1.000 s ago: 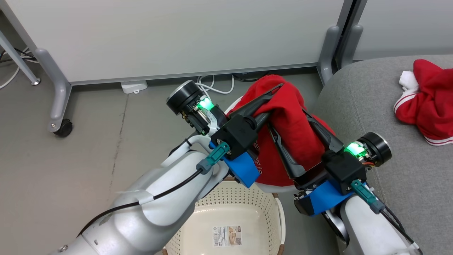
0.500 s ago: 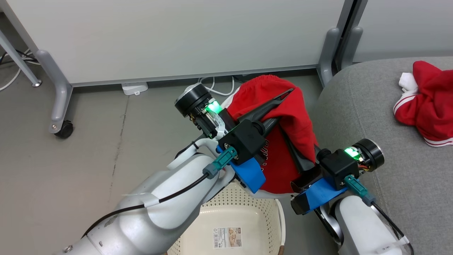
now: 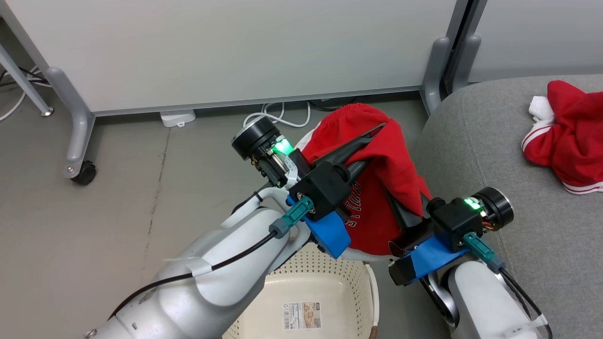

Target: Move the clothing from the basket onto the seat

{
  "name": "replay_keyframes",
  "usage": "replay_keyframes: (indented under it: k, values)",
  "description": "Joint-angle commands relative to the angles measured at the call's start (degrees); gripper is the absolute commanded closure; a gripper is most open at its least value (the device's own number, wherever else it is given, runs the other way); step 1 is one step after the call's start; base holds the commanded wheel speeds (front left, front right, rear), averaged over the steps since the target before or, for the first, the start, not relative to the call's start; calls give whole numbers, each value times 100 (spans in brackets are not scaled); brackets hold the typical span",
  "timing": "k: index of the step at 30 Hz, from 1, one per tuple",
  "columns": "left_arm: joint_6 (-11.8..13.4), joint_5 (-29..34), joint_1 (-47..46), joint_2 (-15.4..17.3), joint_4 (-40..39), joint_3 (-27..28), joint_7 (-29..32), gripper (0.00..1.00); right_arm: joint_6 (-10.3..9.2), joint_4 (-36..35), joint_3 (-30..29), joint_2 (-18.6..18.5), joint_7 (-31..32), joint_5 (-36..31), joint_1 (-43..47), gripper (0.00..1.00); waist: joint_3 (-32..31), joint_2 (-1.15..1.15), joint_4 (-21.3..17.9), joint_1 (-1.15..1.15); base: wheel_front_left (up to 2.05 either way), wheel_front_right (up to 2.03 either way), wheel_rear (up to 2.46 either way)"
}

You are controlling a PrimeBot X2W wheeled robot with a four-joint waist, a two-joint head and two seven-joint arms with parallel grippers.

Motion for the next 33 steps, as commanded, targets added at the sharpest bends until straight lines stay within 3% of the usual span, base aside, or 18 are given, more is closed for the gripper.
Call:
replay_keyframes:
  k: [1,21,33]
  values:
    - [11,-35,82,2,59,8,-15,0,1,-19,-41,19,0,21,33,100,-1,0,2,0,0,0,0]
    - [-53,-34,217,-66,200,-278,-15,0,1,-128,-761,26,-1,31,-90,100,234,0,-4,0,0,0,0]
    - [-34,-60,348,150,158,-321,-15,0,1,-414,-1571,-51,-1,-51,-43,100,546,0,-581,0,0,0,0]
